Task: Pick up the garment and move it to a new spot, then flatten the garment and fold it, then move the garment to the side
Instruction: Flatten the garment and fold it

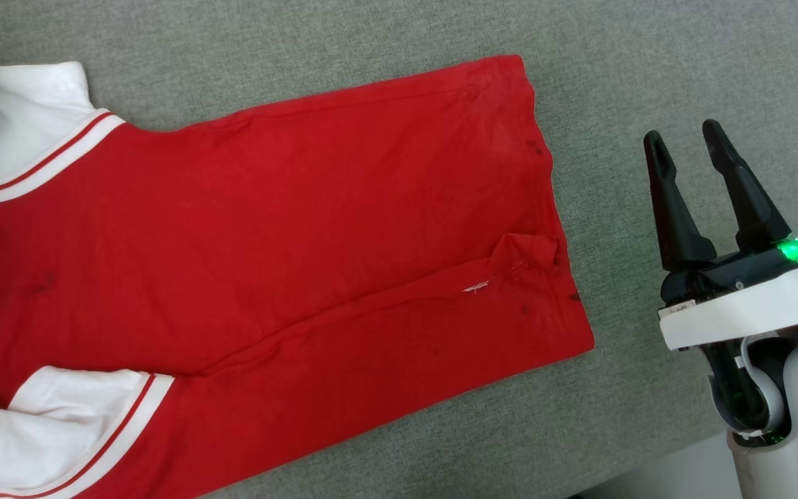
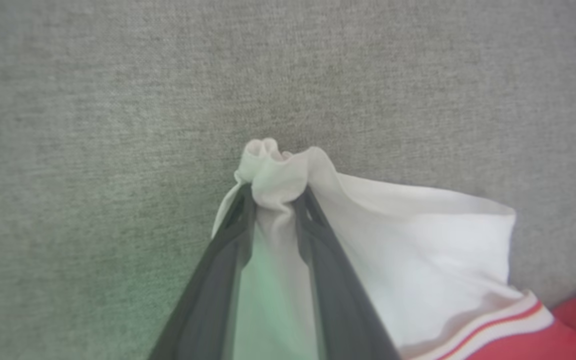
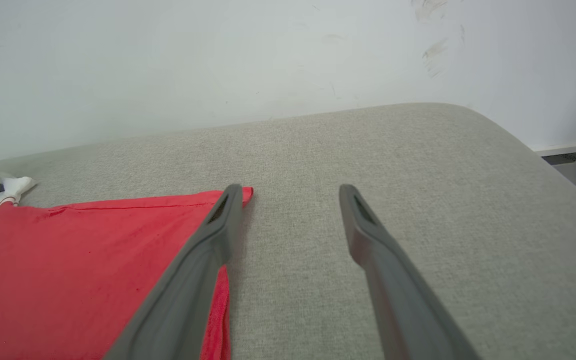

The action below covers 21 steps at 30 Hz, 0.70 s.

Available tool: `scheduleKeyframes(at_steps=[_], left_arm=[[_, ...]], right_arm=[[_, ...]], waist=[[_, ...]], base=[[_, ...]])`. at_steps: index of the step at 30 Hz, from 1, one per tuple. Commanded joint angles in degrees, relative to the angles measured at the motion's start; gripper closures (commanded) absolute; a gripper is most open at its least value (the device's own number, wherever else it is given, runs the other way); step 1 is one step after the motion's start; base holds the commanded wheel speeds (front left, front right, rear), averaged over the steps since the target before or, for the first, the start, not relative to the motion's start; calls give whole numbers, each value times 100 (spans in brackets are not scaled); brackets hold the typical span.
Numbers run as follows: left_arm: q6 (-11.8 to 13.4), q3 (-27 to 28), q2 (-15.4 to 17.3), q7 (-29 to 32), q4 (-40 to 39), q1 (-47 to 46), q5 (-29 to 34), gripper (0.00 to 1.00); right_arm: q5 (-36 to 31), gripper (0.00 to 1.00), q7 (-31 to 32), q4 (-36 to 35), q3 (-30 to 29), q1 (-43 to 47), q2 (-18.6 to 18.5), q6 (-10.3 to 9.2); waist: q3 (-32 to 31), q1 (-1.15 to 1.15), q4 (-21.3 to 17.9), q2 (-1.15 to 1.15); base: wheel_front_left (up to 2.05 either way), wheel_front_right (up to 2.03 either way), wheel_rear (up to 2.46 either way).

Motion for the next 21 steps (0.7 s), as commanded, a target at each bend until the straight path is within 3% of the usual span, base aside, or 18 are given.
scheduleKeyframes(at_steps=[1,9,21], left_arm=[[3,-214,-259,65,223,510,-76,100],[-160,99,-387,-593,223,313,-189,100],[-685,-127,-858,-1151,-236,24,-21,100]], right_arm=[[54,0,23,9,-2,-69,-57,-2],[582,0,524,271,74,-218,-322,-2],[1618,0,2856,2128,493,-1620,-968,-2]], waist=[[-36,0,22,0],[-378,0,281,0],[-650,0,1119,0]], base=[[0,0,0],[0,0,0],[0,0,0]])
